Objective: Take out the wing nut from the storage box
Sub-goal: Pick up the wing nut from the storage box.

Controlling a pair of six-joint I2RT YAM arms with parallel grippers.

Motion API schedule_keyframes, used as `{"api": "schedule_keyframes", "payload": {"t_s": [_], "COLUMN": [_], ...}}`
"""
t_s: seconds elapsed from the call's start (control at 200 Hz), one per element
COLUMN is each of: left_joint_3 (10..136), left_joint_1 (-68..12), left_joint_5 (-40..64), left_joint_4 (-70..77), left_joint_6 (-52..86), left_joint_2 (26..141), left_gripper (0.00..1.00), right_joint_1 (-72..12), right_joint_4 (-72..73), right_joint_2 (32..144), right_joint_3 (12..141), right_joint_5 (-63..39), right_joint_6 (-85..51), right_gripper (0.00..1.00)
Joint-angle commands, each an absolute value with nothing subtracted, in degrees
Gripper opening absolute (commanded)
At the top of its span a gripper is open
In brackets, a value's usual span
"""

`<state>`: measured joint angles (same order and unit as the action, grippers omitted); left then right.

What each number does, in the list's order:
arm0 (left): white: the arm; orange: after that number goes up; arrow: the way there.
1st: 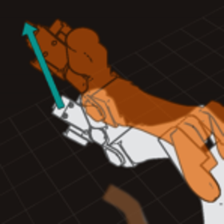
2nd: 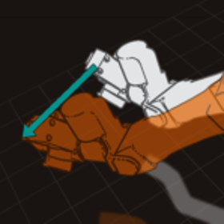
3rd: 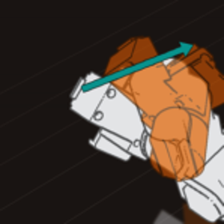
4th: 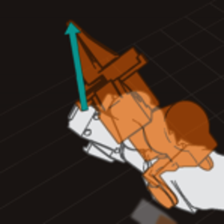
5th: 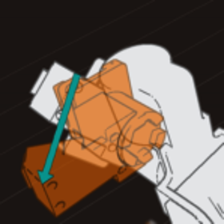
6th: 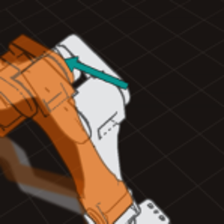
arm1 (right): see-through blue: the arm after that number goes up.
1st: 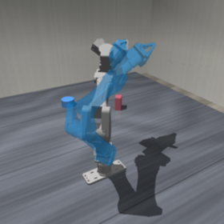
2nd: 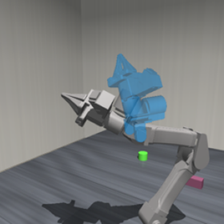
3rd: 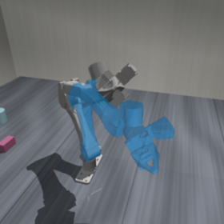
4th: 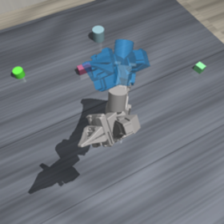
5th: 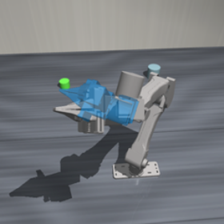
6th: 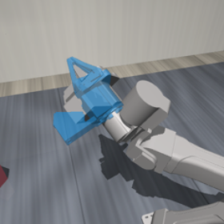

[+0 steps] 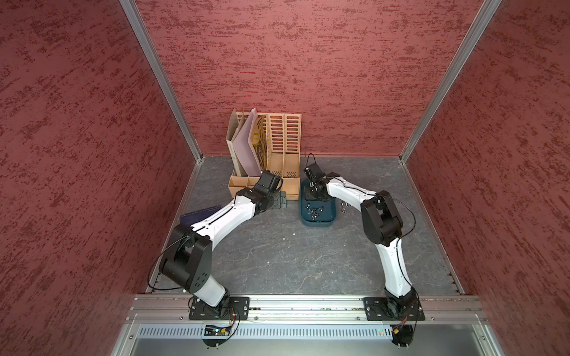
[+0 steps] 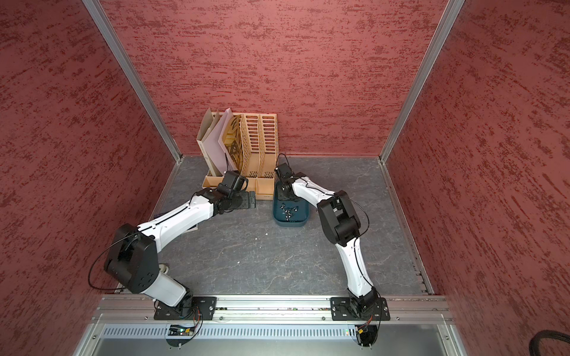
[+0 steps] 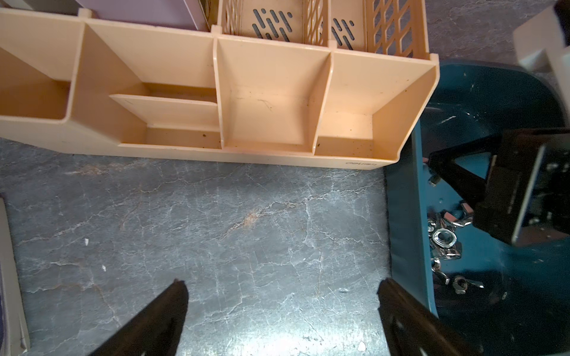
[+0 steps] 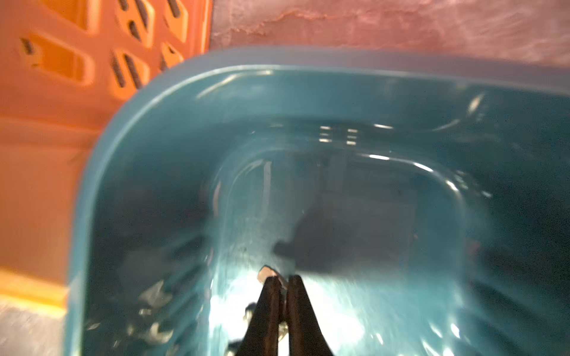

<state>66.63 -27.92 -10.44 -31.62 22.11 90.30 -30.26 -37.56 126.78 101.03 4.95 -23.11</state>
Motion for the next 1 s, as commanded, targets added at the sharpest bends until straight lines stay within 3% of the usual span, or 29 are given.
{"api": "schedule_keyframes", "payload": {"t_s": [0.0,0.261,0.601,0.997], "left_joint_3": [67.3,68.2,70.3,71.5], "left_joint_1": [-27.9,-28.2,-28.6,-28.8], "left_joint_5": [-10.5,-9.9,-9.5,-9.4], "left_joint_4": [-30.5,-30.4,-30.5,-30.8], "left_joint_6": [22.0,21.9,21.7,21.7], "left_joint_2": [89.1,89.6,91.3,92.4], "left_gripper": [1.0,1.0,1.0,1.0], "right_joint_1": [-30.2,-28.3,-19.5,-14.1], "right_joint_4": [-36.5,-36.3,-36.9,-33.9], "right_joint_2": [121.6,113.7,99.4,96.8], "right_joint_3": [100.5,95.9,82.3,70.2], "right_joint_5": [5.4,5.3,5.5,4.3], "right_joint_6": [-21.8,-20.4,-16.9,-14.4], "right_gripper": [0.05,0.05,0.05,0.04]}}
